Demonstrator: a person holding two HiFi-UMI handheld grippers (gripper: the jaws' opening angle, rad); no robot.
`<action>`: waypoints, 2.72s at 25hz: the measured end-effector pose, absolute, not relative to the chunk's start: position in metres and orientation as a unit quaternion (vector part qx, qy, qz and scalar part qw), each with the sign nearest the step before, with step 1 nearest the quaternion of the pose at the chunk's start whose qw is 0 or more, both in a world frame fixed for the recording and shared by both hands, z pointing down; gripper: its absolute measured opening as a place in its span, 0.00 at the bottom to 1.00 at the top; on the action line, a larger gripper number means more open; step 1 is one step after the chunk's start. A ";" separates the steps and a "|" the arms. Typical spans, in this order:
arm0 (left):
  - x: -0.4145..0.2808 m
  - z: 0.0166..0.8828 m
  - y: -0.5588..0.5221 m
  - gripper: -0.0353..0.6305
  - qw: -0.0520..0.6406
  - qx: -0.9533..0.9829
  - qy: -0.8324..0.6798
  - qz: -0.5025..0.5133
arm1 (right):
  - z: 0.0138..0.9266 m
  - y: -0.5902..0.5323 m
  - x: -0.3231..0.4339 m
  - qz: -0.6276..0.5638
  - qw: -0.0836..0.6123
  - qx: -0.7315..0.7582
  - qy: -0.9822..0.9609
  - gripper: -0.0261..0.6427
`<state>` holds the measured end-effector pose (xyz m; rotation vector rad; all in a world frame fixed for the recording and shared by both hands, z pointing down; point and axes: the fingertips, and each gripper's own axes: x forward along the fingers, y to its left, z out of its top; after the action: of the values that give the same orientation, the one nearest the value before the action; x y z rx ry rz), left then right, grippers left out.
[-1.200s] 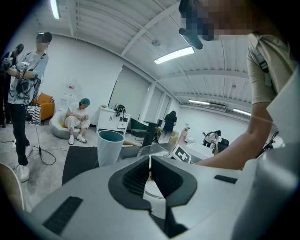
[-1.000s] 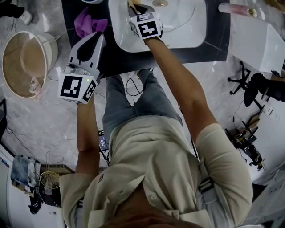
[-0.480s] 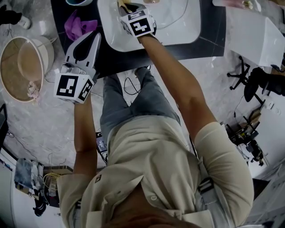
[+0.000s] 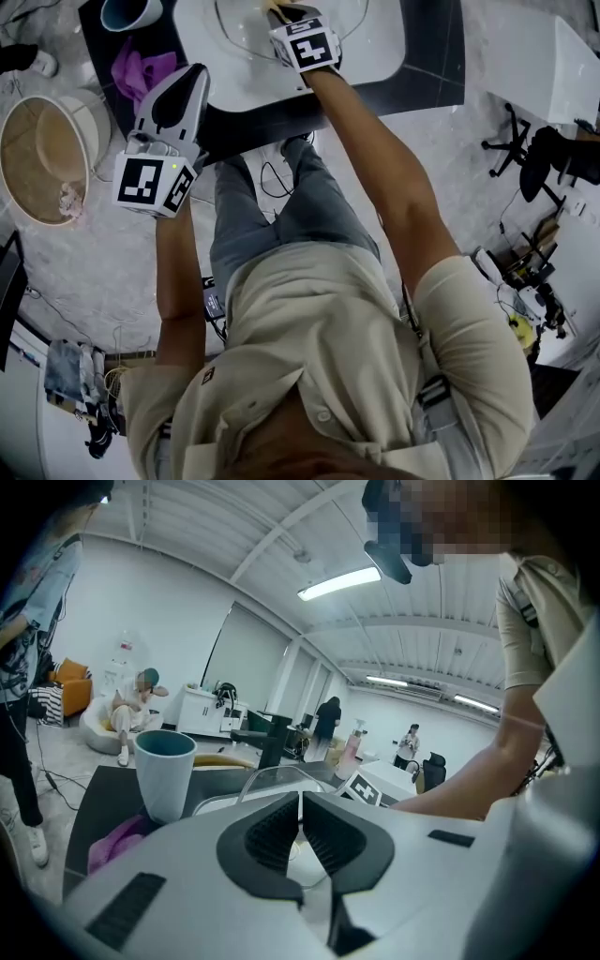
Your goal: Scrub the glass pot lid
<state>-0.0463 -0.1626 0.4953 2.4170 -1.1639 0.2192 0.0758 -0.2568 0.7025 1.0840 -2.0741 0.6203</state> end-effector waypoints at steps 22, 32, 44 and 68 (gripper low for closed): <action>-0.007 0.495 -0.148 0.08 0.219 0.883 -0.406 0.089 | 0.694 -0.267 0.233 0.267 0.326 0.522 -0.741 0.10; -0.025 0.496 -0.143 0.08 0.219 0.878 -0.418 0.085 | 0.699 -0.265 0.226 0.264 0.341 0.523 -0.736 0.10; -0.060 0.497 -0.138 0.08 0.224 0.869 -0.435 0.076 | 0.718 -0.251 0.149 0.272 0.362 0.475 -0.755 0.10; -0.114 0.503 -0.142 0.08 0.230 0.855 -0.460 0.062 | 0.720 -0.201 -0.007 0.358 0.375 0.356 -0.777 0.11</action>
<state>-0.1136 -0.1416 0.5035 2.3529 -1.2650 0.1693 -0.0066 -0.2007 0.7196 0.9124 -1.9895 0.9164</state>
